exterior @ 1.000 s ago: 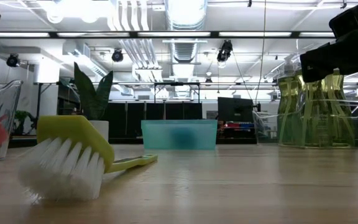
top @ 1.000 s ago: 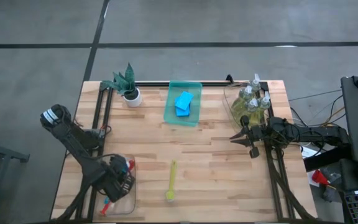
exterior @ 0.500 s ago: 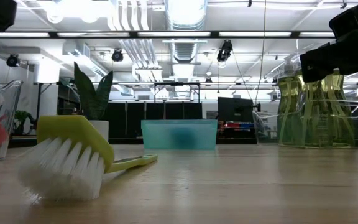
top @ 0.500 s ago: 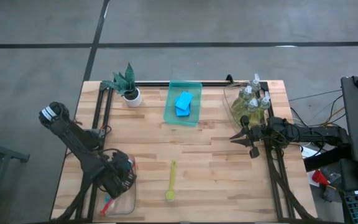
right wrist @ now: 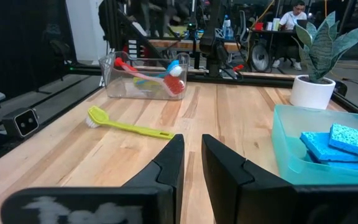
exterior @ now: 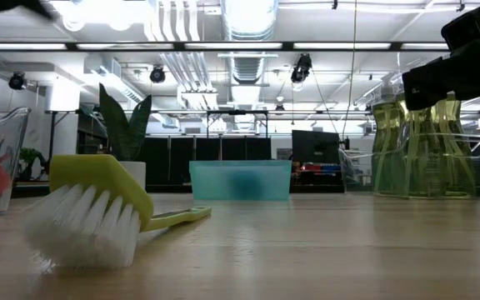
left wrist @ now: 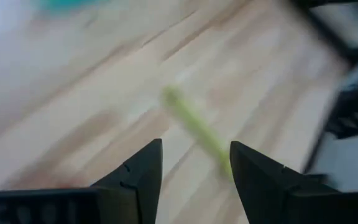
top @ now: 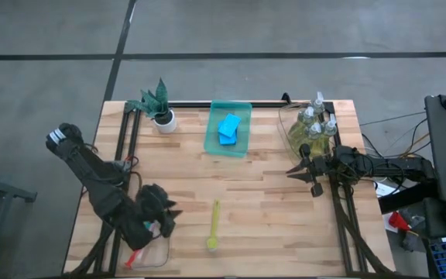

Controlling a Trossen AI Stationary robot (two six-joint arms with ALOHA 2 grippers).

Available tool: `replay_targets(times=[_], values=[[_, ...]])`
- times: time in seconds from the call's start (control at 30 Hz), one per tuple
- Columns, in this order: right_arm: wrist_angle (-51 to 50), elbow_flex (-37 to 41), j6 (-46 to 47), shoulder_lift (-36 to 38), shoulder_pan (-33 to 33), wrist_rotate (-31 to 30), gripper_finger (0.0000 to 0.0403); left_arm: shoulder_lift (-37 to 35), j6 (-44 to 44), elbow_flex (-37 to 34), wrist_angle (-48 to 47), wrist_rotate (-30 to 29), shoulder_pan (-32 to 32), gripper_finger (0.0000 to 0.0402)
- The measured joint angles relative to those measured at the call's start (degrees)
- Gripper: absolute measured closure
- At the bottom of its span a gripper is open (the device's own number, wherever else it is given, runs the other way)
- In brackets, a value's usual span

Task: Pick & Place Kitchen Sink Supplies
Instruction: Put the green dish brush into the bottom transparent bin

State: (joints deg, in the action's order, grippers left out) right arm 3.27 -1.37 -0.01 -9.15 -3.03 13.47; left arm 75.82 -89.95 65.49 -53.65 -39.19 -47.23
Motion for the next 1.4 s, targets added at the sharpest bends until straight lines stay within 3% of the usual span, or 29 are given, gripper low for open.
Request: replay_targets(times=[0.1, 0.17, 0.23, 0.4, 0.63, 0.7, 0.77, 0.87, 1.0, 1.07, 1.17, 1.4], values=[[0.0, 0.0, 0.0, 0.0, 0.0, 0.0, 0.0351, 0.5, 20.0, 0.3, 12.2, -4.6, 0.7, 0.0224], [0.0, 0.0, 0.0, 0.0, 0.0, 0.0, 0.0351, 1.3, 36.3, 0.1, 21.3, -4.8, 0.9, 0.0226], [0.0, 0.0, 0.0, 0.0, 0.0, 0.0, 0.0351, 2.5, 45.9, 0.0, 28.2, -4.6, 1.2, 0.0227], [0.0, 0.0, 0.0, 0.0, 0.0, 0.0, 0.0351, 6.1, 62.9, -0.1, 32.8, 0.8, 3.3, 0.0227], [0.0, 0.0, 0.0, 0.0, 0.0, 0.0, 0.0351, 11.4, 75.5, -0.2, 32.6, 3.1, 8.3, 0.0239], [0.0, 0.0, 0.0, 0.0, 0.0, 0.0, 0.0351, 12.8, 75.5, -0.2, 32.9, 5.6, 10.1, 0.0244], [0.0, 0.0, 0.0, 0.0, 0.0, 0.0, 0.0351, 14.1, 69.8, -0.1, 34.5, 7.6, 12.2, 0.0249], [0.0, 0.0, 0.0, 0.0, 0.0, 0.0, 0.0351, 15.8, 55.5, 0.4, 34.7, 14.3, 16.2, 0.0255], [0.0, 0.0, 0.0, 0.0, 0.0, 0.0, 0.0351, 18.5, 32.4, 0.5, 34.2, 26.2, 21.0, 0.0264], [0.0, 0.0, 0.0, 0.0, 0.0, 0.0, 0.0351, 20.2, 25.0, 0.3, 33.5, 33.6, 22.4, 0.0268], [0.0, 0.0, 0.0, 0.0, 0.0, 0.0, 0.0351, 23.1, 24.2, 0.2, 33.7, 40.6, 23.5, 0.0272], [0.0, 0.0, 0.0, 0.0, 0.0, 0.0, 0.0351, 28.2, 22.8, 1.2, 34.0, 43.1, 24.7, 0.0275]])
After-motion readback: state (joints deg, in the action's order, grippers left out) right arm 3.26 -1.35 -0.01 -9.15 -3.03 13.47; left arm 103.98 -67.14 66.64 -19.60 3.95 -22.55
